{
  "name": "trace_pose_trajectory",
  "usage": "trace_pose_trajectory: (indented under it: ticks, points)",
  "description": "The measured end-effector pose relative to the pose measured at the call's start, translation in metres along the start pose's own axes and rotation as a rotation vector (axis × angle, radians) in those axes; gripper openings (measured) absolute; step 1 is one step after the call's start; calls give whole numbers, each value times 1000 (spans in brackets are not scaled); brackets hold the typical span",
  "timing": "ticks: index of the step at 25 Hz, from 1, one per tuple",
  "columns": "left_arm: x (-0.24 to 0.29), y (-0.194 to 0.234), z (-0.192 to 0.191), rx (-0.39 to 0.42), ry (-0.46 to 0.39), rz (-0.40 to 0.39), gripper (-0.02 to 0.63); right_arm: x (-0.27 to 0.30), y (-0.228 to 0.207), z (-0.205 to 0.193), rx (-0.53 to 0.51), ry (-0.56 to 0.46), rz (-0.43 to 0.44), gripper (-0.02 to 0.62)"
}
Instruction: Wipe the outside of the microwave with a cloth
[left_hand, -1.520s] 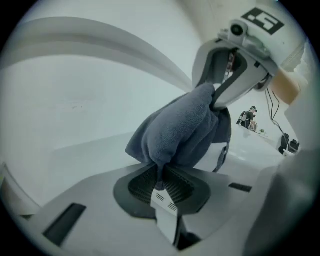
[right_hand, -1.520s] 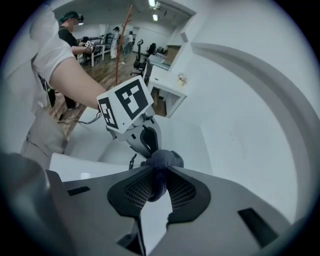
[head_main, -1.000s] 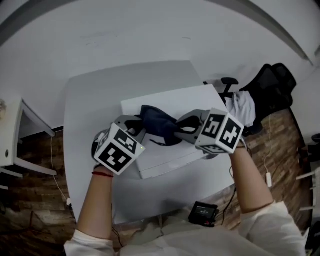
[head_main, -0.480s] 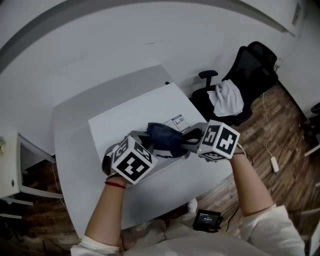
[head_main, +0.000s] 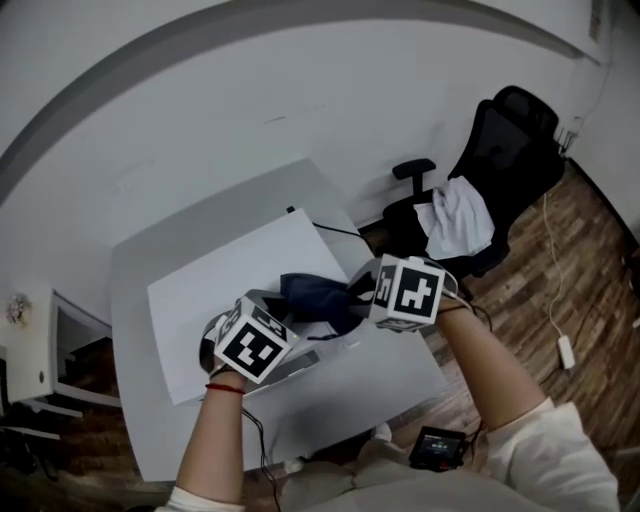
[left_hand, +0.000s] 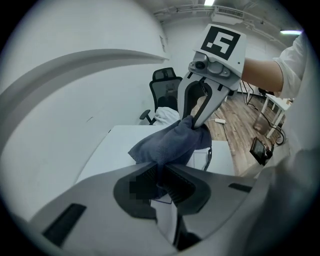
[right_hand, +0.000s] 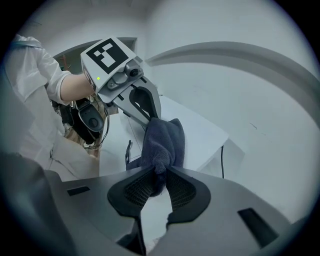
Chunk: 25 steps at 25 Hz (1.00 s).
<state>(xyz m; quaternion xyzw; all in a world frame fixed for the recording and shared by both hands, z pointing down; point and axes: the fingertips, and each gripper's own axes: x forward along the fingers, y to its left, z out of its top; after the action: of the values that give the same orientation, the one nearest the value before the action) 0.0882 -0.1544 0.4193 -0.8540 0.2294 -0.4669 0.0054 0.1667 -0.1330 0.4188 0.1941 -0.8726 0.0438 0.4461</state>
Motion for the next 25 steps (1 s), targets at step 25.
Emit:
trace_pose_trajectory:
  ticks: [25]
  points:
    - [32, -26, 78, 63, 186, -169, 32, 12, -53, -52, -297, 131, 218, 89]
